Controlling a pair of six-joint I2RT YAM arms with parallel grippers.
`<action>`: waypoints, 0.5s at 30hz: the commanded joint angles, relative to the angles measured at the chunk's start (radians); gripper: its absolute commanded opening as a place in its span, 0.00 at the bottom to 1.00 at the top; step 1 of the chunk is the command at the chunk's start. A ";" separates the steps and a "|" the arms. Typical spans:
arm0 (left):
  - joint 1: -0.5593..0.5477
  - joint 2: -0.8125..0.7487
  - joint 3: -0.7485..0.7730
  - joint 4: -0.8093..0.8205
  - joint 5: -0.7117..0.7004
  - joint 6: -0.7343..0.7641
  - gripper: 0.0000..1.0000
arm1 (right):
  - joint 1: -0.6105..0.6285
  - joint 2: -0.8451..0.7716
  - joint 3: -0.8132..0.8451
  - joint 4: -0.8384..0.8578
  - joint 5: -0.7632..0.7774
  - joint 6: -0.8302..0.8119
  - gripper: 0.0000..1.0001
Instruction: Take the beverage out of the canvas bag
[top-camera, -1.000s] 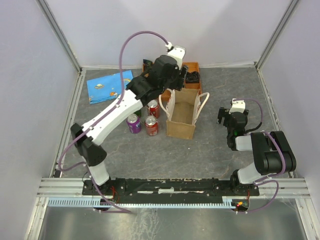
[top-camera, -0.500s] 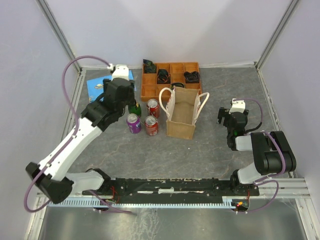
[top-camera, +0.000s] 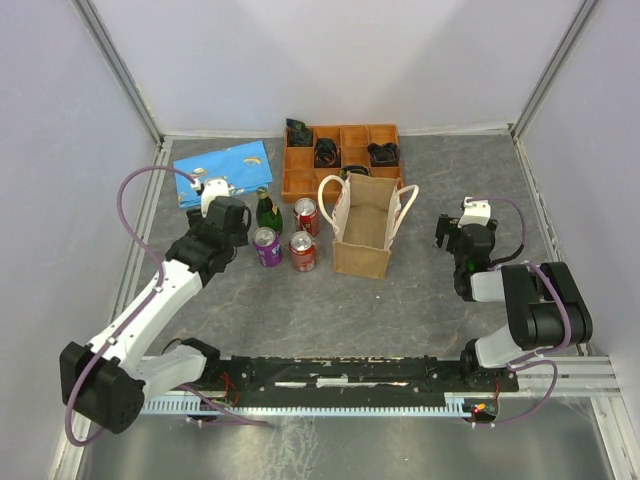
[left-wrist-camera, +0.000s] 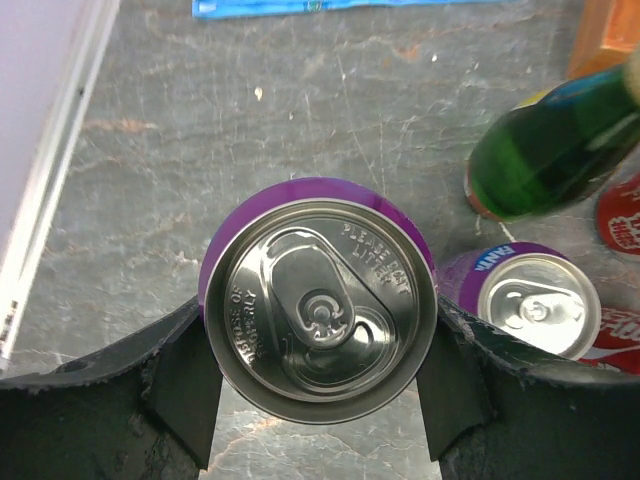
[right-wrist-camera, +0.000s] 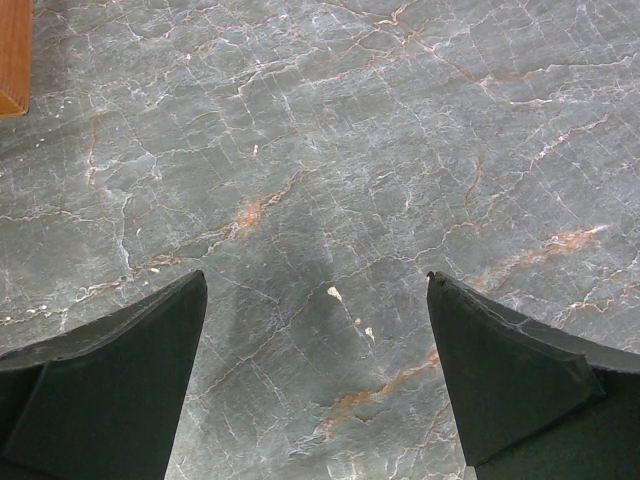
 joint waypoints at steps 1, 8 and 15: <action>0.082 -0.019 -0.037 0.257 0.074 -0.070 0.03 | -0.004 -0.012 0.028 0.028 -0.007 0.003 0.99; 0.192 0.045 -0.102 0.378 0.217 -0.075 0.03 | -0.003 -0.010 0.028 0.030 -0.007 0.003 0.99; 0.226 0.163 -0.102 0.452 0.283 -0.055 0.03 | -0.003 -0.011 0.028 0.030 -0.007 0.003 0.99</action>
